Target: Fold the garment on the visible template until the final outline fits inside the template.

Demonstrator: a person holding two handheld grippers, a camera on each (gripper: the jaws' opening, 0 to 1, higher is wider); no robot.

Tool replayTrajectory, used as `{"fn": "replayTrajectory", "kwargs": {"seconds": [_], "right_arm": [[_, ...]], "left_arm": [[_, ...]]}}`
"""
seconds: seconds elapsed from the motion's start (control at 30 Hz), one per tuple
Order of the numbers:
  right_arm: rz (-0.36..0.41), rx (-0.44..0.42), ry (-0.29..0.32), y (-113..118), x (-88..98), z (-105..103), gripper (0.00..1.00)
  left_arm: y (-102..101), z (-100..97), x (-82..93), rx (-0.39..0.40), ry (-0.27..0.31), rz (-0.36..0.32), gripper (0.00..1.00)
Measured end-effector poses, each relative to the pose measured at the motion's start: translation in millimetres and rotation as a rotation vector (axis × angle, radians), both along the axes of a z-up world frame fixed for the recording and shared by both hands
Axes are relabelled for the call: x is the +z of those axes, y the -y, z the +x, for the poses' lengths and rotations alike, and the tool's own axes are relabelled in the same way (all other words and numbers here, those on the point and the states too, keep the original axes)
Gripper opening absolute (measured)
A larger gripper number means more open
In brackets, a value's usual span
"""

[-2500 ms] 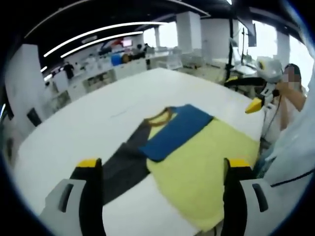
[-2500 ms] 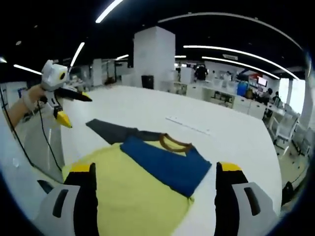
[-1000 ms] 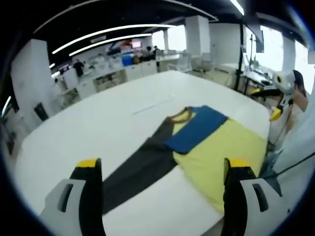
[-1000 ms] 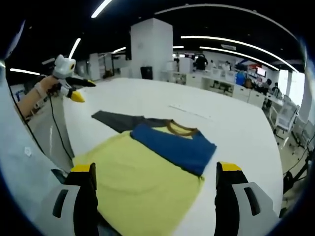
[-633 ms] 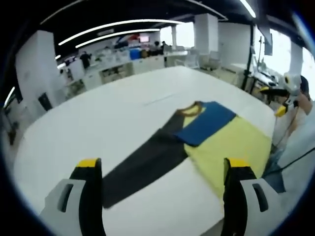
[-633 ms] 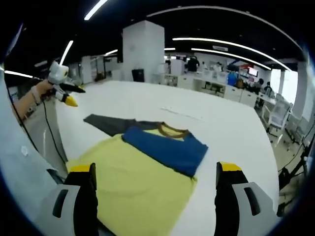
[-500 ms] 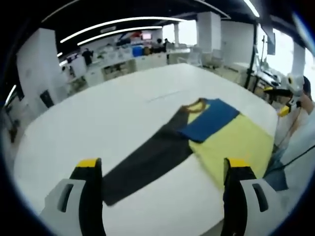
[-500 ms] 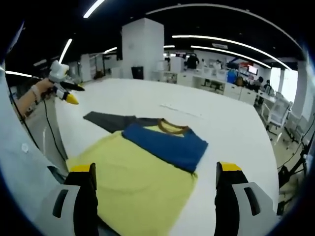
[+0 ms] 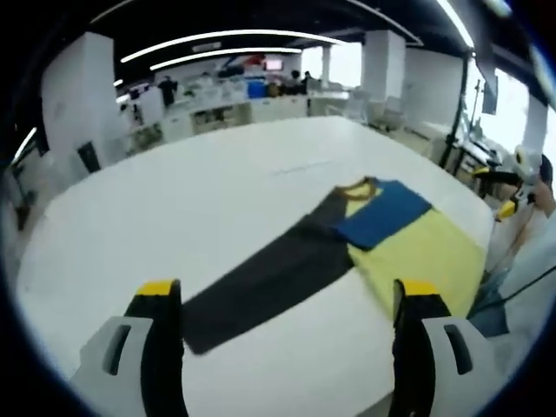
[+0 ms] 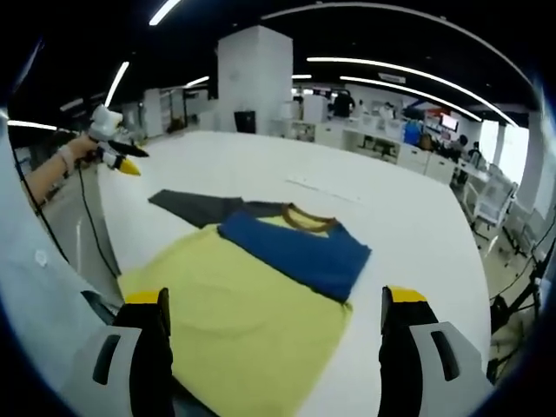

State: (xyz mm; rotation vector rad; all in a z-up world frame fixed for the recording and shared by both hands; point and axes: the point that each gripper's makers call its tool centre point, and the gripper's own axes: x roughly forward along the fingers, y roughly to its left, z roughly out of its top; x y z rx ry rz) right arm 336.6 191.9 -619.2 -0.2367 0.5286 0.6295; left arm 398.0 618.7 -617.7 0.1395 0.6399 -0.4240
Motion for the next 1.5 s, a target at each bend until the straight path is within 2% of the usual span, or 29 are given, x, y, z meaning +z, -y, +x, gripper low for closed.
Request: {"fn": "replayTrajectory", "kwargs": {"seconds": [0.17, 0.43, 0.5, 0.63, 1.07, 1.27, 1.5], "right_arm": [[0.038, 0.026, -0.006, -11.2, 2.7, -2.9, 1.00], [0.031, 0.027, -0.010, -20.2, 2.2, -2.9, 1.00], [0.029, 0.025, -0.012, -20.7, 1.8, -2.8, 1.00], [0.019, 0.020, -0.016, -21.9, 1.7, -3.7, 1.00], [-0.014, -0.015, -0.015, -20.4, 2.1, -2.9, 1.00], [-0.018, -0.029, -0.023, -19.0, 0.0, -6.7, 1.00], [0.008, -0.046, -0.014, -19.7, 3.8, -8.7, 1.00]], "left_arm": [[-12.5, -2.1, -7.5, 0.023, -0.018, -0.005, 0.96], [-28.4, -1.8, -25.4, 0.036, -0.070, -0.035, 0.91], [-32.9, -1.3, -33.2, 0.027, -0.096, -0.022, 0.91], [-42.7, 2.5, -38.2, 0.041, -0.105, 0.001, 0.89], [-70.1, 13.5, -65.9, 0.064, -0.173, -0.003, 0.80], [-80.1, 17.6, -78.7, 0.095, -0.194, -0.028, 0.74], [-92.1, 24.9, -91.5, 0.119, -0.209, 0.008, 0.69]]}}
